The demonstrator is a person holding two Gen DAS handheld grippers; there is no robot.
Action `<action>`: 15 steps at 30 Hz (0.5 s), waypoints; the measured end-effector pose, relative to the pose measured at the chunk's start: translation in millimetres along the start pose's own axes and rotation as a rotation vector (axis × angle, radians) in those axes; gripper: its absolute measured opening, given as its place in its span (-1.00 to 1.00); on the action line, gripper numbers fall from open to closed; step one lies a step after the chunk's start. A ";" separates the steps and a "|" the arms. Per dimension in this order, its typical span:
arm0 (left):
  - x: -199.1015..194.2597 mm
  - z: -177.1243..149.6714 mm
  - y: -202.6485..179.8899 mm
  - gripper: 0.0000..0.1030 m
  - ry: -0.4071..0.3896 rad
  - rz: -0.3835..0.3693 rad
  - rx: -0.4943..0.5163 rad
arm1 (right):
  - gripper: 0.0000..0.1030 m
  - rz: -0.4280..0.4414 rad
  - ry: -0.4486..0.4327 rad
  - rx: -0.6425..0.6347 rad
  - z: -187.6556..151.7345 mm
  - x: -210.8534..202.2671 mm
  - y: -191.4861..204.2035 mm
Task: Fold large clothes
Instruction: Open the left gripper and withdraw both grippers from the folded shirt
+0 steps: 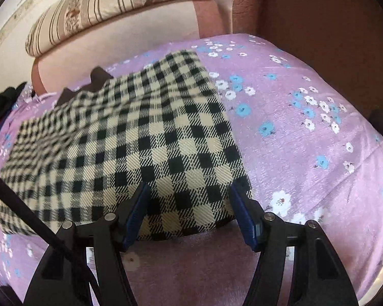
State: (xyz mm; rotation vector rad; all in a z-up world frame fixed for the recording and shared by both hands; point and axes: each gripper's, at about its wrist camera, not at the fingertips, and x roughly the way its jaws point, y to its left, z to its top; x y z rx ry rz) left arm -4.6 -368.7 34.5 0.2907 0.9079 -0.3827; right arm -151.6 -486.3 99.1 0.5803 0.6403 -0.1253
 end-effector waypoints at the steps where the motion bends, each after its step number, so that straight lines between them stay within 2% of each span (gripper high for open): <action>1: 0.4 -1.0 1.8 0.26 -0.003 -0.008 -0.009 | 0.35 -0.012 -0.001 -0.013 -0.6 0.3 2.0; 6: -13.3 -4.1 15.7 0.26 -0.019 -0.053 -0.026 | 0.35 -0.057 0.009 -0.023 1.1 13.3 4.4; 10: -42.7 -8.2 52.8 0.26 -0.064 -0.070 -0.095 | 0.35 -0.126 0.030 -0.045 -0.1 28.3 6.7; 15: -93.1 -20.0 115.8 0.26 -0.145 -0.019 -0.175 | 0.35 -0.205 0.050 -0.135 -5.8 47.3 26.1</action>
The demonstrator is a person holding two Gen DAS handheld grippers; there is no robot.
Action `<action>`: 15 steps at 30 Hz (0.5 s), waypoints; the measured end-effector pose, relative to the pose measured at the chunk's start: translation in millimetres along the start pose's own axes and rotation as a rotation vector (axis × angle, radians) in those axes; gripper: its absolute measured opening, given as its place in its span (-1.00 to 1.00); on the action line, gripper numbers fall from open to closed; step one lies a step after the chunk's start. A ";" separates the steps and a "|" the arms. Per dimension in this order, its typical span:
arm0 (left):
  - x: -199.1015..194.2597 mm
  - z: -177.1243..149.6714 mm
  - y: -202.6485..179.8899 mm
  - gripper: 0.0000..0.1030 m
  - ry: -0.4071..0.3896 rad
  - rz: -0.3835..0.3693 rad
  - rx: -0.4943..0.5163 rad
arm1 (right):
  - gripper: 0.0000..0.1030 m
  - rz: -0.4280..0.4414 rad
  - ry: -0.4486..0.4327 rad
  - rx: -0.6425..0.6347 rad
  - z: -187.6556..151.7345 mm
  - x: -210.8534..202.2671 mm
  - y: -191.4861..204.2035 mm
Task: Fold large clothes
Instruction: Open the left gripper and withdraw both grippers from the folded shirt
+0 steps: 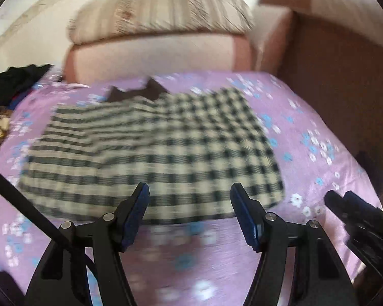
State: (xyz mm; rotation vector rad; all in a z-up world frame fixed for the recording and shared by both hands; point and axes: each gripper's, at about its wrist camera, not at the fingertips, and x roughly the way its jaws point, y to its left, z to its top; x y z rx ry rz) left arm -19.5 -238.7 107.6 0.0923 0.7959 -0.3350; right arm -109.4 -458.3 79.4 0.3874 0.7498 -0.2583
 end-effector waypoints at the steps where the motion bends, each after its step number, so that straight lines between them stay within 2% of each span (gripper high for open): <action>1: -10.9 0.8 10.6 0.26 -0.019 0.012 -0.007 | 0.35 -0.021 0.004 -0.033 -0.7 4.4 8.1; 3: -40.9 0.9 38.1 0.27 -0.076 0.050 -0.022 | 0.35 -0.047 0.015 -0.070 -2.4 11.3 18.6; 4: -55.4 0.2 49.7 0.35 -0.106 0.069 -0.030 | 0.35 -0.057 0.021 -0.083 -3.7 14.2 23.7; 8: -127.5 -8.9 99.7 0.83 -0.293 0.186 -0.056 | 0.35 -0.096 0.048 -0.111 -11.0 25.5 41.0; 10: -161.5 -17.8 121.5 0.98 -0.387 0.259 -0.064 | 0.35 -0.114 0.068 -0.114 -18.0 30.2 48.6; 11: -179.7 -25.0 134.1 1.00 -0.437 0.296 -0.072 | 0.35 -0.123 0.079 -0.114 -22.8 31.8 53.1; 13: -203.8 -36.7 156.2 1.00 -0.487 0.326 -0.092 | 0.35 -0.140 0.088 -0.126 -32.5 30.6 63.3; 15: -221.3 -47.4 177.8 1.00 -0.507 0.324 -0.119 | 0.35 -0.164 0.077 -0.164 -40.3 23.2 78.7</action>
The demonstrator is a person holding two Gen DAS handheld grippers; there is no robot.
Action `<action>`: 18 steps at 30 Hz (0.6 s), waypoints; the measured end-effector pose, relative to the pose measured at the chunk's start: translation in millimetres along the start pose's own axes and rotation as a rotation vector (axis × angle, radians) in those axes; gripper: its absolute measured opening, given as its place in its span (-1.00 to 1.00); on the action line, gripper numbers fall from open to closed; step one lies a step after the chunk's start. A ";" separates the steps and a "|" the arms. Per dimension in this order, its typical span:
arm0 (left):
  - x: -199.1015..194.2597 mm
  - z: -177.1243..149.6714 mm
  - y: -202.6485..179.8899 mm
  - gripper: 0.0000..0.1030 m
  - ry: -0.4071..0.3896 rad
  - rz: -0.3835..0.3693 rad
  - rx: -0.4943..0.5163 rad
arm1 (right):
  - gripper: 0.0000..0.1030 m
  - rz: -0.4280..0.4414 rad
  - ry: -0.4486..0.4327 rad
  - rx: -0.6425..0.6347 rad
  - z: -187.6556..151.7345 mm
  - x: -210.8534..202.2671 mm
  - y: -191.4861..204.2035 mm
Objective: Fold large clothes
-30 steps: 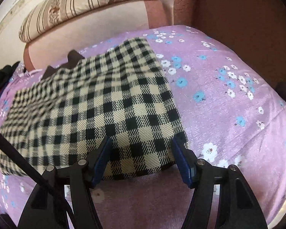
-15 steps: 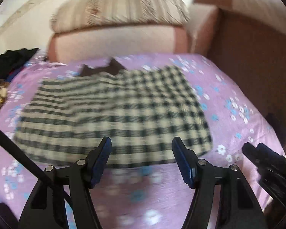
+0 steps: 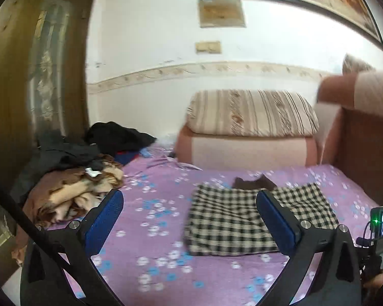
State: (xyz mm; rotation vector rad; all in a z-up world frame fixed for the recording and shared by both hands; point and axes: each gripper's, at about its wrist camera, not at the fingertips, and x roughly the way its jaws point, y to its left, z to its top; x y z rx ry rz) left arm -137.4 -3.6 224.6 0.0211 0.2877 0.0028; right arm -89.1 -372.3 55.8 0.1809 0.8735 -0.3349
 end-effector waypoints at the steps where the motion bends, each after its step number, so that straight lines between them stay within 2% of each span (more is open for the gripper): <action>1: -3.3 -1.6 15.1 1.00 0.004 0.009 -0.021 | 0.35 -0.006 -0.008 -0.016 0.3 -4.5 5.8; 4: 0.0 -8.7 44.3 1.00 0.028 0.038 -0.076 | 0.35 -0.015 -0.057 -0.085 12.1 -24.1 29.5; 7: 20.1 -13.5 57.8 1.00 0.099 0.006 -0.132 | 0.35 0.015 -0.091 -0.140 36.1 -34.4 55.8; 10: 45.2 -19.5 53.2 1.00 0.129 -0.033 -0.150 | 0.35 0.071 -0.086 -0.149 56.9 -30.4 77.8; 13: 74.8 -28.7 30.9 1.00 0.144 -0.037 -0.099 | 0.35 0.124 -0.073 -0.167 68.2 -17.8 101.8; 14: 88.3 -32.5 22.1 1.00 0.160 -0.043 -0.076 | 0.30 0.140 -0.058 -0.185 70.8 -9.6 111.3; 15: 100.2 -34.7 16.2 1.00 0.175 -0.054 -0.060 | 0.03 0.153 -0.049 -0.196 71.4 -4.0 117.0; 17: 128.1 -40.9 0.3 1.00 0.220 -0.080 -0.037 | -0.37 0.191 -0.025 -0.230 73.7 8.9 131.2; 18: 143.6 -44.4 -6.6 1.00 0.249 -0.085 -0.034 | -0.38 0.207 -0.014 -0.246 74.4 15.4 137.8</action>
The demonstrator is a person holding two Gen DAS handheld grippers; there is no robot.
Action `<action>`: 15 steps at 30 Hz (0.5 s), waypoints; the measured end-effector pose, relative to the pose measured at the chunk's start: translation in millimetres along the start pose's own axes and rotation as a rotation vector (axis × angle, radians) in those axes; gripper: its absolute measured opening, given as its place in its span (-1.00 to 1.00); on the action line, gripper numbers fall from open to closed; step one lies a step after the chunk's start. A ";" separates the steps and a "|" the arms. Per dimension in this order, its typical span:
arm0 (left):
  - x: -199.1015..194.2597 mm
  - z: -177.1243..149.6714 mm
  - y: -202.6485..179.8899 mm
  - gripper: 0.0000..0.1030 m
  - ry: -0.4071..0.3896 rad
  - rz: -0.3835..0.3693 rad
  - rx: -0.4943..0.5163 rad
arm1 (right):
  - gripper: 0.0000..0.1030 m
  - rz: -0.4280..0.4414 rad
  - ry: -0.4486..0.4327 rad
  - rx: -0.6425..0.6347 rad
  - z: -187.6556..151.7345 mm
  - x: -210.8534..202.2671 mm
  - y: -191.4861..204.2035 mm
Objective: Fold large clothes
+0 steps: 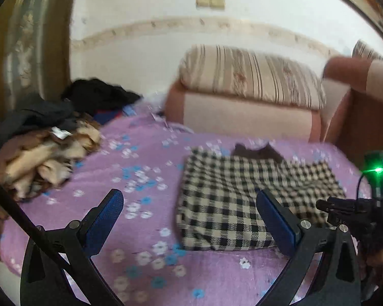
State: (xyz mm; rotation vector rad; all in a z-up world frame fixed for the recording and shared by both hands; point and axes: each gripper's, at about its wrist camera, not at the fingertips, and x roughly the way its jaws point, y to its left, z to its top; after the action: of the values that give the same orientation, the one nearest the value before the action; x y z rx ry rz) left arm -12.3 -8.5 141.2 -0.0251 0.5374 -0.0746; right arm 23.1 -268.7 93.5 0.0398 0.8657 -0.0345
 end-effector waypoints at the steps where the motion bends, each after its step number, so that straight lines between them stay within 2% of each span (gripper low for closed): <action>1: 17.8 0.4 -4.6 1.00 0.033 -0.012 -0.003 | -0.38 0.014 -0.001 -0.007 -0.3 4.4 2.9; 4: 63.4 -2.7 -10.7 1.00 0.136 -0.044 -0.037 | -0.38 0.048 -0.001 -0.031 -3.6 19.1 8.4; 7: 94.8 -12.0 -9.0 1.00 0.193 -0.046 -0.064 | -0.38 0.080 0.066 -0.038 -9.0 41.6 5.6; 10: 113.8 -25.5 -6.6 1.00 0.226 -0.026 -0.046 | -0.38 0.010 0.137 -0.045 -12.3 65.3 -5.8; 12: 124.1 -33.4 -5.5 1.00 0.258 -0.025 -0.022 | -0.39 -0.044 0.160 -0.021 -11.9 72.1 -21.6; 15: 140.8 -42.5 -0.2 1.00 0.311 -0.004 -0.004 | -0.40 -0.076 0.173 0.031 -8.4 74.2 -48.5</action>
State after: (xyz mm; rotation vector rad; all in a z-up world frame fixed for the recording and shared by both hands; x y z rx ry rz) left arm 86.5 -19.8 32.9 -0.0182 0.8483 -0.0823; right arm 62.5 -317.8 30.5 0.0395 1.0391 -0.1169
